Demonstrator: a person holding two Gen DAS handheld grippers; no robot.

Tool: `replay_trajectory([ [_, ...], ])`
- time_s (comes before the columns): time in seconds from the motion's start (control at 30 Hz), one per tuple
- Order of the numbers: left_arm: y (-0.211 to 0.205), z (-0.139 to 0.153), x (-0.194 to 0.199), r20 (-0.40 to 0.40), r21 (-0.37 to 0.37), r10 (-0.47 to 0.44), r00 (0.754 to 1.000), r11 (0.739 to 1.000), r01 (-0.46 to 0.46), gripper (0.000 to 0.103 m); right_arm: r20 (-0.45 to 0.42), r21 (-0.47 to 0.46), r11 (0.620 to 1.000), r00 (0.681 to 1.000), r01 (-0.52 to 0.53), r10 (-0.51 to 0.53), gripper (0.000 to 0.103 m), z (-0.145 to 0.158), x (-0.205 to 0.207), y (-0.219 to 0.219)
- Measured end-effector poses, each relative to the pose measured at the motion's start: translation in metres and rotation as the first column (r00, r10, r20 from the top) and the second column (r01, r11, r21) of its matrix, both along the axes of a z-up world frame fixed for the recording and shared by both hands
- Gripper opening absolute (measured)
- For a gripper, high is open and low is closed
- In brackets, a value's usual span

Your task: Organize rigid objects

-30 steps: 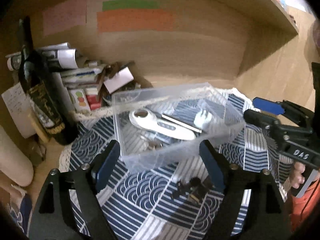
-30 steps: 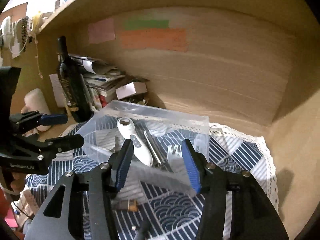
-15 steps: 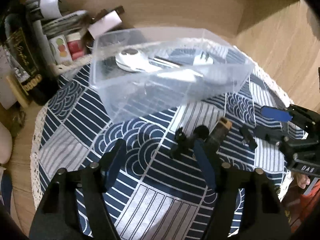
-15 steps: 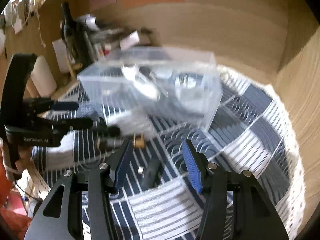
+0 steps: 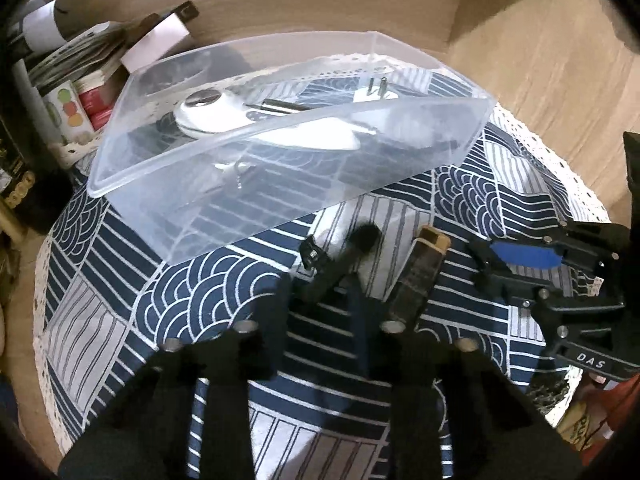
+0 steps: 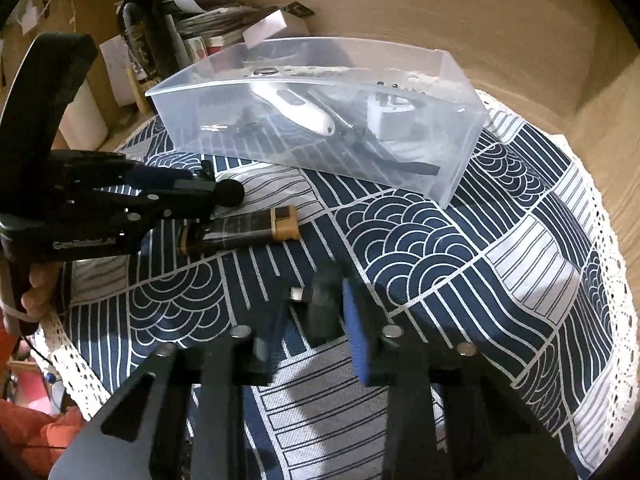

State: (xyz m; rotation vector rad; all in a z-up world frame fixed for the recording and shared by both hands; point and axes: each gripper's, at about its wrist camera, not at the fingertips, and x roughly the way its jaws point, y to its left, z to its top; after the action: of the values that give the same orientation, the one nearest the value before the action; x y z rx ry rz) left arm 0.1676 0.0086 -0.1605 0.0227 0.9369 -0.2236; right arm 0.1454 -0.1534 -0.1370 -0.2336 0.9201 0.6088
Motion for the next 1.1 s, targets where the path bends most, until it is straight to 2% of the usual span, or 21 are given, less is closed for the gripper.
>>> replay_trajectory([
  [0.27,0.001,0.011,-0.019,0.067,-0.01,0.02,0.998,1.0,-0.019,0.008,0.045,0.037,0.999,0.998,0.032,-0.033,0.024,0.016,-0.002,-0.011],
  [0.57,0.013,0.046,-0.046,0.17,-0.033,0.061,0.984,0.998,-0.056,0.008,0.137,0.095,0.994,0.989,0.049,-0.061,0.024,0.049,-0.003,-0.008],
  [0.83,0.028,0.086,-0.057,0.272,-0.055,0.109,0.956,0.994,-0.097,0.008,0.23,0.144,0.989,0.971,0.037,-0.069,0.024,0.083,0.005,-0.003],
  [1.1,0.04,0.122,-0.047,0.36,-0.08,0.154,0.92,0.988,-0.134,0.008,0.309,0.185,0.983,0.948,0.017,-0.075,0.024,0.114,0.023,0.006],
])
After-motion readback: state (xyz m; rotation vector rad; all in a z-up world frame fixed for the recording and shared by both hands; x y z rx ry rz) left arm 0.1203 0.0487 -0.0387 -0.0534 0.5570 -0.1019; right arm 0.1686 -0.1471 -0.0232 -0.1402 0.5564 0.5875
